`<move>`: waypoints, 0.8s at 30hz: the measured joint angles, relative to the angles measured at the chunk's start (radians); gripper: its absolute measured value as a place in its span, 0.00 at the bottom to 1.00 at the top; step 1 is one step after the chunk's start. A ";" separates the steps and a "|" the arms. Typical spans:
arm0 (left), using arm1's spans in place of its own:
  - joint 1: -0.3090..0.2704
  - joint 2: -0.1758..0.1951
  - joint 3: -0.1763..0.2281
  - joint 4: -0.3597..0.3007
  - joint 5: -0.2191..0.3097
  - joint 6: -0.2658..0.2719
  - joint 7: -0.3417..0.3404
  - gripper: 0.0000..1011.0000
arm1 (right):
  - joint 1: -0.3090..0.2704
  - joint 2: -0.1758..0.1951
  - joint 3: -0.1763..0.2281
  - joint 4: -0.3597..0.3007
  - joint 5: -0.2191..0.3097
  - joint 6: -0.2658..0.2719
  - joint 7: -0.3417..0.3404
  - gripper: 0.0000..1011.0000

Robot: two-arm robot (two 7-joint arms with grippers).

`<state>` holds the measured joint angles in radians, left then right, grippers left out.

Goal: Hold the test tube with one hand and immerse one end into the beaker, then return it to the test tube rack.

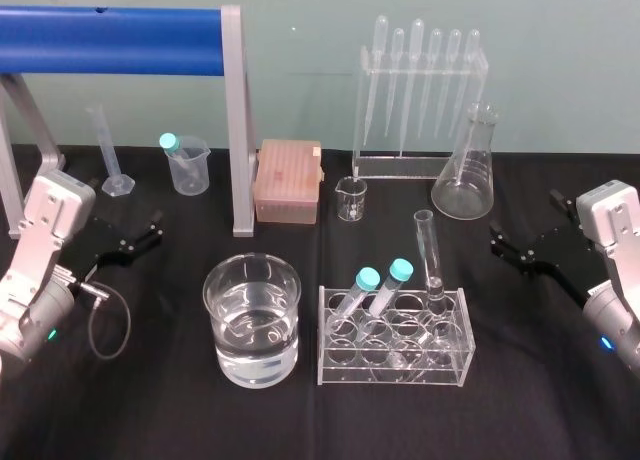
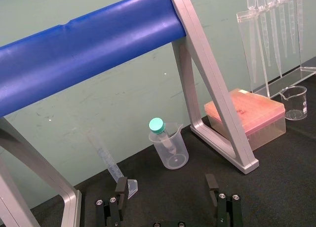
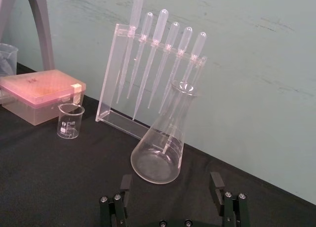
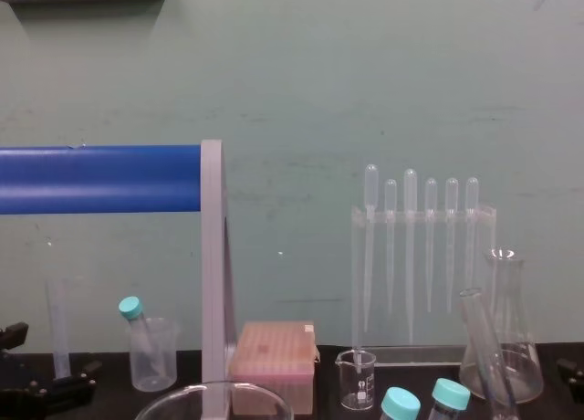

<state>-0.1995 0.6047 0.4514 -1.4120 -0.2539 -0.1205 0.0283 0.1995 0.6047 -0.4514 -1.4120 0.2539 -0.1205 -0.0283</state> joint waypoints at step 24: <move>0.000 0.000 0.000 0.000 0.000 0.000 0.000 0.99 | 0.000 0.000 0.000 0.000 0.000 0.000 0.000 0.99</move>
<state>-0.1995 0.6047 0.4514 -1.4120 -0.2539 -0.1205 0.0283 0.1995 0.6047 -0.4514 -1.4119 0.2539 -0.1205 -0.0283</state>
